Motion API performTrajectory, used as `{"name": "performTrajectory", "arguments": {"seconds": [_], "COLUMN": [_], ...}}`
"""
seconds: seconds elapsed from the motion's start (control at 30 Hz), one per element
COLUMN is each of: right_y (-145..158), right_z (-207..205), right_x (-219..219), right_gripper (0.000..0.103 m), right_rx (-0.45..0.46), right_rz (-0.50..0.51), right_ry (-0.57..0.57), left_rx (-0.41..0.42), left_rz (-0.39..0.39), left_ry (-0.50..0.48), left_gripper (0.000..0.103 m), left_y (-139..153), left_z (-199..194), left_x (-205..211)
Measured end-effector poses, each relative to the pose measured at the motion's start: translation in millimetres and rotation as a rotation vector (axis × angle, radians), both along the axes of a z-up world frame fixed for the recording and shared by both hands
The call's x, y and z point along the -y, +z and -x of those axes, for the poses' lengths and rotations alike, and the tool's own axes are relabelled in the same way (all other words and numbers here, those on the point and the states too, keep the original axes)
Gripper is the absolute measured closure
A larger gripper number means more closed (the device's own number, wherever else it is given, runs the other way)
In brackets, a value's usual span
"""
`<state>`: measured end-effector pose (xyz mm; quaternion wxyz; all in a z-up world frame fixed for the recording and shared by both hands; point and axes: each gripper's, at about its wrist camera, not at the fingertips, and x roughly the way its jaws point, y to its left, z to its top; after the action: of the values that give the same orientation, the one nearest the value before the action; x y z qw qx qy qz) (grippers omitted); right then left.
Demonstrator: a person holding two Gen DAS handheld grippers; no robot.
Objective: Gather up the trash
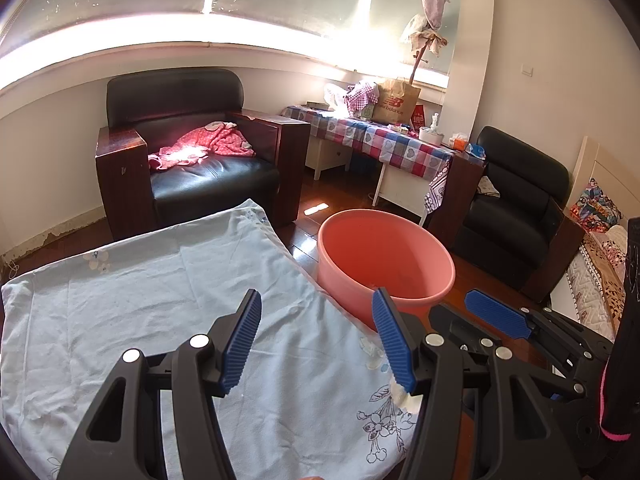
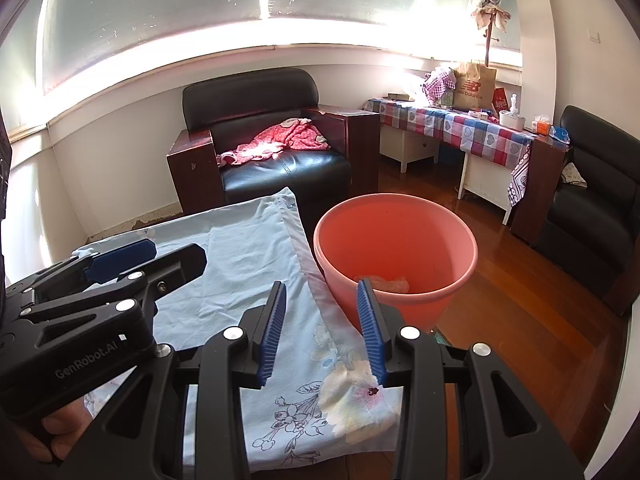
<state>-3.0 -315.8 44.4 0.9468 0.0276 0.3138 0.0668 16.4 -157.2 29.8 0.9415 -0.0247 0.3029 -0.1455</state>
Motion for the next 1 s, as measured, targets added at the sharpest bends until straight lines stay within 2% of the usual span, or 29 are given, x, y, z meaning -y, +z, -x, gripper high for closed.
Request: {"name": "performTrajectory", "arguments": {"seconds": [1.0], "right_y": [1.0], "right_z": [0.3], "right_x": [-2.2], "right_gripper": [0.066], "right_rx": [-0.003], "right_rz": [0.001], "right_ry": [0.002], "left_rx": [0.0], "left_rz": [-0.001], "left_ry": [-0.002], "left_gripper": [0.046], "left_y": [0.8], "left_z": [1.3], "left_x": [0.9]}}
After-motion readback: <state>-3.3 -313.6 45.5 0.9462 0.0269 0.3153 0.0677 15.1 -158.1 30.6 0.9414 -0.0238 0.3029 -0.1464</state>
